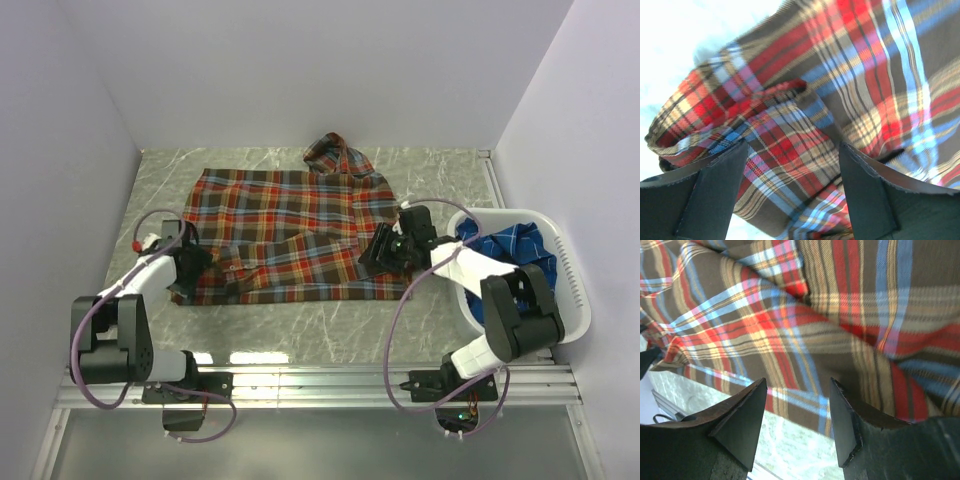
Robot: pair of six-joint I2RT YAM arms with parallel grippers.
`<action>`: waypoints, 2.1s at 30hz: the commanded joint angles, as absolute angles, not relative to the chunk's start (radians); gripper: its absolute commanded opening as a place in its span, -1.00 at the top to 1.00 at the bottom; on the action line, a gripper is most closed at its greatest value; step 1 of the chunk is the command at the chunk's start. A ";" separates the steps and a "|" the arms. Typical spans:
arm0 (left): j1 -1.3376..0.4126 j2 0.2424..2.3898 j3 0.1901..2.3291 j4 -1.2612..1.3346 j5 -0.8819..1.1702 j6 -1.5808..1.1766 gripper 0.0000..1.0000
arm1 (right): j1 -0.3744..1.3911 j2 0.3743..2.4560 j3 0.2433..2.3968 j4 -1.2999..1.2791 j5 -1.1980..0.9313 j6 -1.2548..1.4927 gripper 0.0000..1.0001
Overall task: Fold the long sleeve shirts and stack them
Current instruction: Fold the shirt
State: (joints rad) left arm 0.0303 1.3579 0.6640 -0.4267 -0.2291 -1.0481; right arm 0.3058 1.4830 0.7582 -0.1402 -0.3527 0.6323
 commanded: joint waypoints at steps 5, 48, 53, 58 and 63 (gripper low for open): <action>0.201 1.399 0.640 -0.428 -0.181 -1.092 -0.62 | 0.348 1.578 0.874 -0.121 -0.368 0.594 -0.20; 0.256 1.451 0.655 -0.408 -0.149 -1.112 -0.49 | 0.419 1.683 0.813 -0.445 -0.500 0.390 0.05; 0.284 1.434 0.650 -0.439 -0.149 -1.115 -0.50 | 0.396 1.569 0.753 -0.478 -0.436 0.409 0.05; 0.293 1.407 0.672 -0.475 -0.153 -1.100 -0.52 | 0.396 1.455 0.750 -0.535 -0.312 0.442 0.06; 0.291 1.307 0.729 -0.520 -0.159 -1.039 -0.64 | 0.434 1.345 0.847 -0.594 -0.187 0.433 0.05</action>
State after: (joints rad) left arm 0.2829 1.3735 0.6926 -0.4133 -0.0971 -1.0981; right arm 0.4110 1.4216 0.7662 -0.5556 -0.3168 0.4343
